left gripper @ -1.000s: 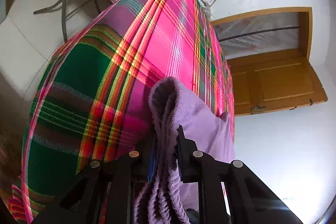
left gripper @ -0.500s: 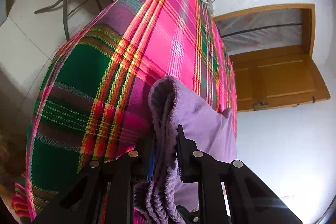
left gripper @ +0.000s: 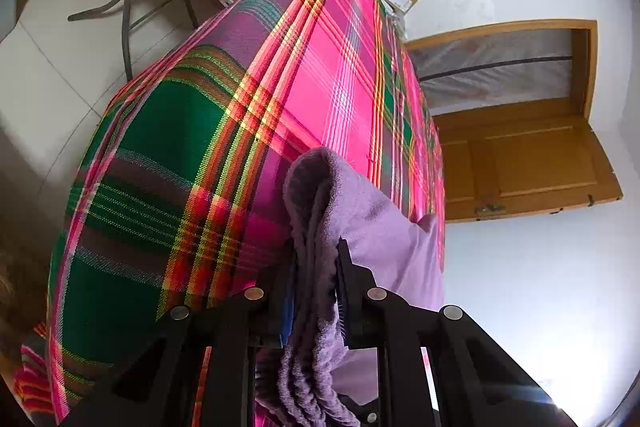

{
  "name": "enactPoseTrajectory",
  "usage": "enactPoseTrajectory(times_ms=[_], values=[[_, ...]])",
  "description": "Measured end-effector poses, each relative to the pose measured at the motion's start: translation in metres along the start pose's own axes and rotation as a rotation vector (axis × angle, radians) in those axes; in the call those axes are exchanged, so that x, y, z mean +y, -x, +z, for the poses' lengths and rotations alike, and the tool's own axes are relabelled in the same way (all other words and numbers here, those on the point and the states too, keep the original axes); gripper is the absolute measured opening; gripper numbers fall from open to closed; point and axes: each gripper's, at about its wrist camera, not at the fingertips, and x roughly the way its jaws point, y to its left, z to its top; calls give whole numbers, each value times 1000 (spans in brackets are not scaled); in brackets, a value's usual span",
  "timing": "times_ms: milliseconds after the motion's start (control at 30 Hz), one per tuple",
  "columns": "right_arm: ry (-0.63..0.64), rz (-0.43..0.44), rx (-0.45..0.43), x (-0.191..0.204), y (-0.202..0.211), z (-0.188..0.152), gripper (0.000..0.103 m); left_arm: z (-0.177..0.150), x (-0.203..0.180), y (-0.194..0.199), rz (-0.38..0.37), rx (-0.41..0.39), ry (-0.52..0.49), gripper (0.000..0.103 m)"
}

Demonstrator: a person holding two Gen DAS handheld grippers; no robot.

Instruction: Fold clothes

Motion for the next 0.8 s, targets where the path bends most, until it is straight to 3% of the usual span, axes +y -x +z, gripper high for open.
enactPoseTrajectory(times_ms=[300, 800], values=[[-63, 25, -79, -11, 36, -8, 18, -10, -24, 7, 58, -20, -32, 18], [-180, -39, -226, -47, 119, -30, 18, -33, -109, 11, -6, -32, -157, 18]])
